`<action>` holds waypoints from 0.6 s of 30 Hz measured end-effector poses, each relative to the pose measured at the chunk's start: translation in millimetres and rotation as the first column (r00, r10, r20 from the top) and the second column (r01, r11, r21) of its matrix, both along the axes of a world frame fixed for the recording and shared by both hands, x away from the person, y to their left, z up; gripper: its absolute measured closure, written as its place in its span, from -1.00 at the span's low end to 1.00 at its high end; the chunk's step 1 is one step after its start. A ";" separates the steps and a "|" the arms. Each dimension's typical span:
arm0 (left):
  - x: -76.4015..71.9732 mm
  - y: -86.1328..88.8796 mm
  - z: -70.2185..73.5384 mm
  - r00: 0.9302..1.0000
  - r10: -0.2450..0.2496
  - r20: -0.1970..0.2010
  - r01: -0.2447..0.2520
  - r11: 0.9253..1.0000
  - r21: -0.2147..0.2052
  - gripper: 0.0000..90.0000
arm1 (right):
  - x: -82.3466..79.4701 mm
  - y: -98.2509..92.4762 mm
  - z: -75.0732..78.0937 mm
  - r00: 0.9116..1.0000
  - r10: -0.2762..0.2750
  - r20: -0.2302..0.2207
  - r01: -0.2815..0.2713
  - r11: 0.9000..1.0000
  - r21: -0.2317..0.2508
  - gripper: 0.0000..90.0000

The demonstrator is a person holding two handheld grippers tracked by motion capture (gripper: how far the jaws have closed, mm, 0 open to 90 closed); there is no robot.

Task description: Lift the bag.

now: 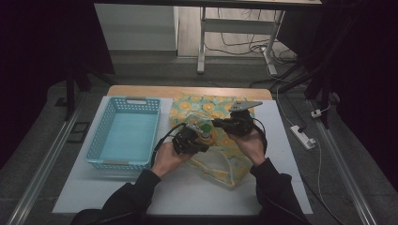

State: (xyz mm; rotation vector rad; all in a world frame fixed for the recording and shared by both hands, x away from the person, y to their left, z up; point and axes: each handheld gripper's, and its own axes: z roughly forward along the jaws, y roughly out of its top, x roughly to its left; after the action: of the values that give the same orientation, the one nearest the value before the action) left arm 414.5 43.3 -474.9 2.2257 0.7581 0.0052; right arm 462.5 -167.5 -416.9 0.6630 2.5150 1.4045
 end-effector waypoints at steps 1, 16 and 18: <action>0.2 0.6 2.6 1.000 0.000 -0.002 0.000 1.000 -0.007 1.00 | -0.4 0.0 0.8 1.000 0.001 -0.003 -0.001 1.000 0.002 1.00; 7.7 21.9 42.8 1.000 0.016 -0.014 -0.017 0.996 -0.092 1.00 | -2.7 7.4 16.7 0.999 0.032 -0.005 -0.032 0.999 0.003 1.00; 9.4 24.8 48.5 1.000 0.019 -0.014 -0.021 0.994 -0.108 1.00 | -3.1 8.6 19.1 0.999 0.034 -0.003 -0.034 0.999 -0.001 1.00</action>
State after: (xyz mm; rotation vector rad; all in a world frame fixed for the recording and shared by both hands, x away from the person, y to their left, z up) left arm 423.9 68.1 -426.4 2.1169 0.7699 -0.0401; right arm 459.3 -158.9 -397.8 0.6258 2.5405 1.4139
